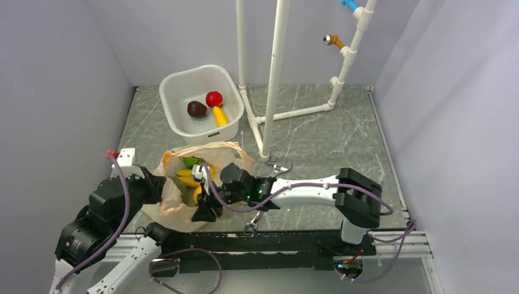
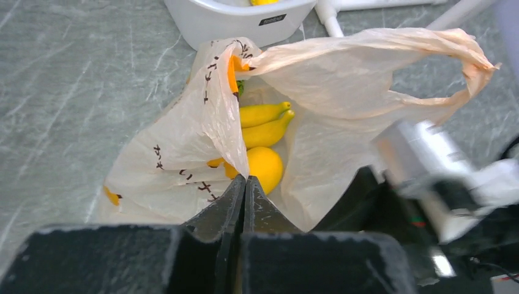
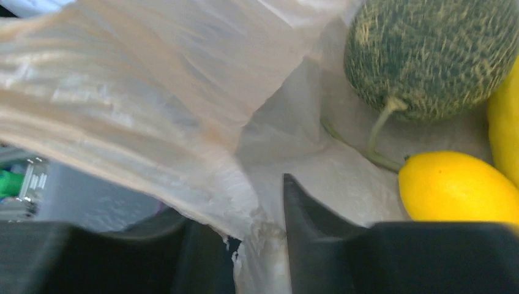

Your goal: Take the fake fruits out of the plastic bag

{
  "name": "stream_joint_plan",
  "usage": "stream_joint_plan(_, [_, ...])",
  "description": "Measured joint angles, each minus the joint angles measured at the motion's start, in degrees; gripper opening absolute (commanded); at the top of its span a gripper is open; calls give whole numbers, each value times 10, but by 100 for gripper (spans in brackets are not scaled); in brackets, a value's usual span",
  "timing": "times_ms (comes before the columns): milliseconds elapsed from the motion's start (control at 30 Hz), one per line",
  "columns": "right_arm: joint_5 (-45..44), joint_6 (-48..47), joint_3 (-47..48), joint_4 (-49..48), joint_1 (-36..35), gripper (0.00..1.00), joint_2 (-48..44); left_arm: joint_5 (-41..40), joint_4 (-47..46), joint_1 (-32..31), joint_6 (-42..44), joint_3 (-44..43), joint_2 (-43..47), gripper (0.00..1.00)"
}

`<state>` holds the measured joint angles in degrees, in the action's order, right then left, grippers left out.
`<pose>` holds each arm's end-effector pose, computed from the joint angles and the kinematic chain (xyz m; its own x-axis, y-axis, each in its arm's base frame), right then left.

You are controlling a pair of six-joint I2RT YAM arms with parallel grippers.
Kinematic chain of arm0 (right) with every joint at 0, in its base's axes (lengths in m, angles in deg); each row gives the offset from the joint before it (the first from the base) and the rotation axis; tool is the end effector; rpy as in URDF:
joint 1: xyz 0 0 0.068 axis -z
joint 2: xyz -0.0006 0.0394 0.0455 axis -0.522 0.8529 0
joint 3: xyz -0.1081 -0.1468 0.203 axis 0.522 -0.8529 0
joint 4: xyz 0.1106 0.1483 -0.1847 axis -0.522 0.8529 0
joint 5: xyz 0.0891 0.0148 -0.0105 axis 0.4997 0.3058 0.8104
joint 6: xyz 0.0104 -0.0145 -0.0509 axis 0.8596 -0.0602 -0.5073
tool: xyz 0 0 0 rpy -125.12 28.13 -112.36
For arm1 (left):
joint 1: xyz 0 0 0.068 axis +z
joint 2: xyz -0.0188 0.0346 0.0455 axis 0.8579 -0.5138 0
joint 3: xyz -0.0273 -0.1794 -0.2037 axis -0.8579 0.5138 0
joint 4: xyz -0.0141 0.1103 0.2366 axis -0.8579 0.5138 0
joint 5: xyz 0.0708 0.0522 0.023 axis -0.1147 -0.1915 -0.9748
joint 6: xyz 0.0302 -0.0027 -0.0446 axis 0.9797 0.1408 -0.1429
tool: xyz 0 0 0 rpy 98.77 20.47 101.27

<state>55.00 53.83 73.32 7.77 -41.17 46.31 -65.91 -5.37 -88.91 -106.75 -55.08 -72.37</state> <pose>0.1017 0.3758 0.2589 -0.3679 -0.2950 -0.8818 -0.9186 -0.0316 0.3939 0.0282 -0.0050 0.3664 -0.4455 -0.2563 -0.8578 0.0675 0.9458 -0.3177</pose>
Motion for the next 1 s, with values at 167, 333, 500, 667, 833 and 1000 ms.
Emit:
stream_joint_plan(167, [-13, 12, -32, -9, -2, 0, 49, -12, -42, 0, 6, 39, 48, 0])
stream_joint_plan(333, [-178, 5, -115, -12, -18, 0, 36, -62, -93, 0, 3, 114, 174, 0])
stream_joint_plan(500, [-403, -30, -171, -44, -37, 0, 7, -108, -195, 0, 21, 211, 211, 0])
stream_joint_plan(667, [-519, -83, -166, -60, -28, 0, 7, -133, -285, -1, 53, 259, 212, 0])
stream_joint_plan(833, [-528, -123, -113, -64, -13, 13, 10, -150, -310, -1, 87, 194, 155, 0])
stream_joint_plan(1000, [-398, -115, -109, -42, -21, 47, 4, -135, -254, -1, 84, 112, 96, 0])
